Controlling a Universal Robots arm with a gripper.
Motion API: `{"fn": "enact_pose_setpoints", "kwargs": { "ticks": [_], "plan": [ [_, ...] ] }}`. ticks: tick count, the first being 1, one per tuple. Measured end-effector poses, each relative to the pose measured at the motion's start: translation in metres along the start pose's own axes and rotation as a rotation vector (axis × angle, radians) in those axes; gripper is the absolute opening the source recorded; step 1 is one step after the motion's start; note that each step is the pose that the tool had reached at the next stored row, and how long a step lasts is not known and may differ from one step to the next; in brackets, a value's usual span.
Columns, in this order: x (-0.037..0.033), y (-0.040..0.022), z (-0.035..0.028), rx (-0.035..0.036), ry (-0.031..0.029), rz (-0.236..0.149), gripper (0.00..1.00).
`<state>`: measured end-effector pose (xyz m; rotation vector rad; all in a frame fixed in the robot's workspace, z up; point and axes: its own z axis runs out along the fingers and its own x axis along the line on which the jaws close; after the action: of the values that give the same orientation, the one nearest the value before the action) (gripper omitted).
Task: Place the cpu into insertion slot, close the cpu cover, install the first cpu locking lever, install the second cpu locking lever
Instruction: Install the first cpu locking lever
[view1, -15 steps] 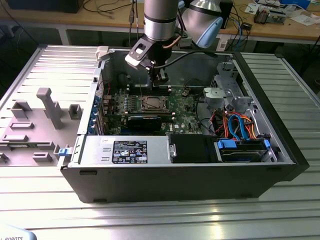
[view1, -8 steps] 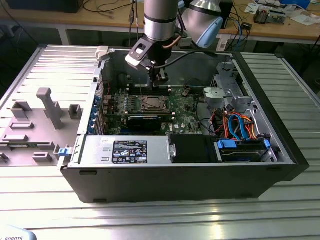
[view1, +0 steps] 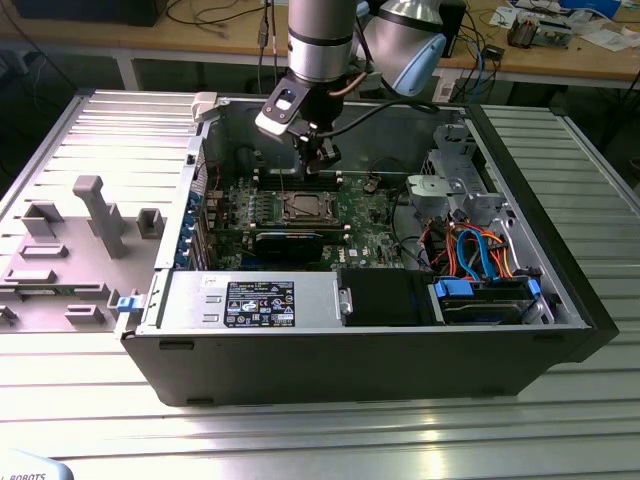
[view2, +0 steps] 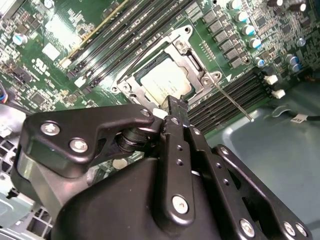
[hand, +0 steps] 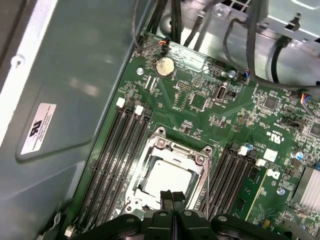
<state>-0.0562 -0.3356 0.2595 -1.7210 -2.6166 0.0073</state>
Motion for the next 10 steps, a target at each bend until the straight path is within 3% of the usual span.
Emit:
{"fn": "enact_pose_setpoints", "kwargs": {
  "ticks": [10],
  "plan": [
    [0.0000, 0.0000, 0.0000, 0.0010, -0.0016, -0.167, 0.11]
  ]
}}
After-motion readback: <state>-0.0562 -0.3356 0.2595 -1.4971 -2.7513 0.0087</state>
